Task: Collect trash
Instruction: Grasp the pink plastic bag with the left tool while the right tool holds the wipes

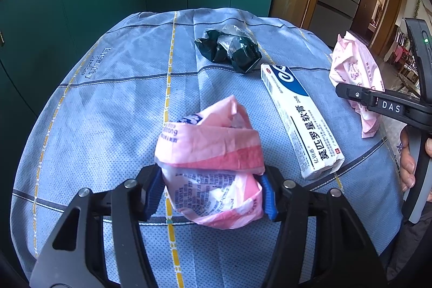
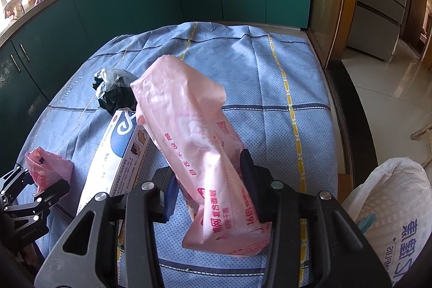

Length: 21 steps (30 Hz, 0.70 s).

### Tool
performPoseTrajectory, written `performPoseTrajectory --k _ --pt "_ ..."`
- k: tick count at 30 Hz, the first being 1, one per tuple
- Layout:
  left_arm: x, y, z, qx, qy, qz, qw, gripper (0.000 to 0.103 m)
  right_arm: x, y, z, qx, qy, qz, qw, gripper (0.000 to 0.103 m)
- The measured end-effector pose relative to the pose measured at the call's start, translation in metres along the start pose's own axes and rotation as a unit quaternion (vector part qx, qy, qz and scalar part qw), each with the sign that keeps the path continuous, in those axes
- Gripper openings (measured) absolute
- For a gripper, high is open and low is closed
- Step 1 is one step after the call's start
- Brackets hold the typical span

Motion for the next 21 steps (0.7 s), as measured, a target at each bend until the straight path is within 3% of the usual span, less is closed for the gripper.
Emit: performPoseTrajectory --k 17,21 --pt "-0.001 0.031 0.012 -0.046 0.009 -0.003 0.9989 0.057 0.004 0.01 0.0 -0.014 0.005 0.002 1.0 0.043" --pt "-0.007 0.041 0.019 -0.061 0.01 -0.011 0.998 0.057 -0.005 0.031 0.006 -0.047 -0.01 -0.008 0.999 0.043"
Point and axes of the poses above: each gripper's, at about its wrist camera, not at the fingertips, and y roughly against the way its jaws point, x to its left, z to its top, the point moved 4 cm from there along -y, roughly the way its jaws point, and after that the axes turned 6 degrees about -x, right-handed, at the moved point
